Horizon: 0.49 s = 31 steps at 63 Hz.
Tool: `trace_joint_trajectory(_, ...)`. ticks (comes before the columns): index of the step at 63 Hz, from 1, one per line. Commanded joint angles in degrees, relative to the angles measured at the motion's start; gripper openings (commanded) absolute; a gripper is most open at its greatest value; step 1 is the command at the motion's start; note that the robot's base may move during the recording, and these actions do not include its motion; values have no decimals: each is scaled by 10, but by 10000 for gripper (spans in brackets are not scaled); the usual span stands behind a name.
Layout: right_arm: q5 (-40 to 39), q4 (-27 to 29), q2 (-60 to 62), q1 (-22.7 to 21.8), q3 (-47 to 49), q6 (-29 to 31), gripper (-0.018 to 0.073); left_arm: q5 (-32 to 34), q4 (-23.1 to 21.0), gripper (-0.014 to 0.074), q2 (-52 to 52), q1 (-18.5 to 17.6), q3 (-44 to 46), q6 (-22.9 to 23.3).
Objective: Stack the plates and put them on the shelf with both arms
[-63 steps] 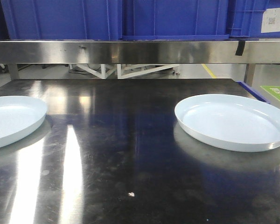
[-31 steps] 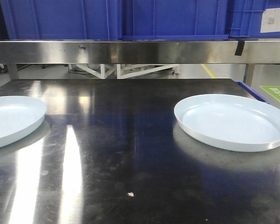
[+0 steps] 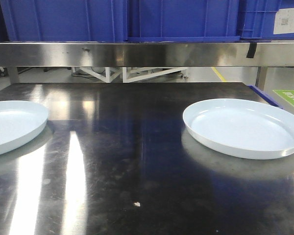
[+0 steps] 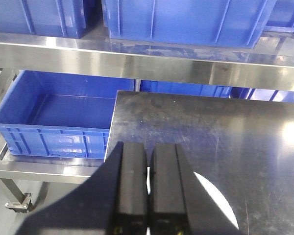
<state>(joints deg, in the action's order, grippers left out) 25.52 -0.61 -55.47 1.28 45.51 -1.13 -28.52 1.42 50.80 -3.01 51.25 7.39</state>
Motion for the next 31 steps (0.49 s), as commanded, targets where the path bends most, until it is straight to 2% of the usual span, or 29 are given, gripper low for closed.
trace_joint_trajectory(1,-43,13,-21,-1,23,4,48,40,-5,89,-3,2,20,-2)
trace_joint_trajectory(25,-95,24,-68,-1,23,4,57,40,-5,89,-3,2,20,-2)
trace_joint_trajectory(29,-95,24,-68,-1,23,4,118,42,-5,89,-2,2,20,-2)
trace_joint_trajectory(31,-95,24,-68,-1,23,4,187,42,-5,95,-2,2,20,-2)
